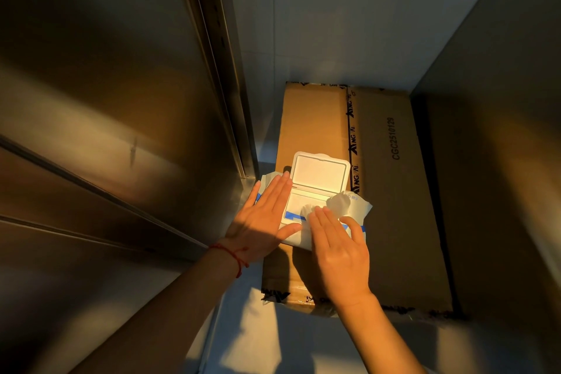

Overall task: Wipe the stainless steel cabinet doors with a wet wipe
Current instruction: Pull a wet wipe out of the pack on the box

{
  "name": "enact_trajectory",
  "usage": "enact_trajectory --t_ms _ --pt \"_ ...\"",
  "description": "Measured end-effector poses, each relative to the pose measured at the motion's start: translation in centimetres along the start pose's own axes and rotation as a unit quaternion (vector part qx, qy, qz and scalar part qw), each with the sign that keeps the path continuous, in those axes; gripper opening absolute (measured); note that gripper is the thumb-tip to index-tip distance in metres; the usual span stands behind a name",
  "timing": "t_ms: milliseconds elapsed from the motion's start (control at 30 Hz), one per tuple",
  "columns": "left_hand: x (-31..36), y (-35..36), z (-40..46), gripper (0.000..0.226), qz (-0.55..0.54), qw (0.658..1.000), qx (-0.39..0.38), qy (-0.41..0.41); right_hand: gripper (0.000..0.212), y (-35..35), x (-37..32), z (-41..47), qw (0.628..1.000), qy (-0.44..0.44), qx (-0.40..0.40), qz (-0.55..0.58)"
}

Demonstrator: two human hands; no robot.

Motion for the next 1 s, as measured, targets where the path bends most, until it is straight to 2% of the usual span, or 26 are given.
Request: enact_trajectory --t_ms 333,500,633,1000 --pt "0.3 -0.2 0.0 0.072 -0.009 1.000 0.009 0.000 0.053 -0.5 -0.4 -0.8 0.999 0.014 0.019 0.034" --pt "0.0 0.5 0.2 0.079 0.015 0.997 -0.061 -0.037 0.052 -0.8 -0.6 -0.8 0.999 0.008 0.028 0.046" --pt "0.2 0.5 0.2 0.081 0.032 0.994 -0.086 -0.058 0.051 -1.2 -0.6 -0.8 0.998 0.004 0.033 0.055" --pt "0.3 0.8 -0.4 0.065 0.059 0.990 -0.100 -0.073 0.051 -1.5 -0.8 -0.9 0.997 -0.001 0.052 0.057"
Point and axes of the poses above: each hand's wrist, its own z-axis towards the middle knuckle, its own y-axis out of the palm, x = y × z, the point moved 2 cm from there along z, towards the middle knuckle, and after that the axes turned 4 degrees about -z, right-handed, at the moved point
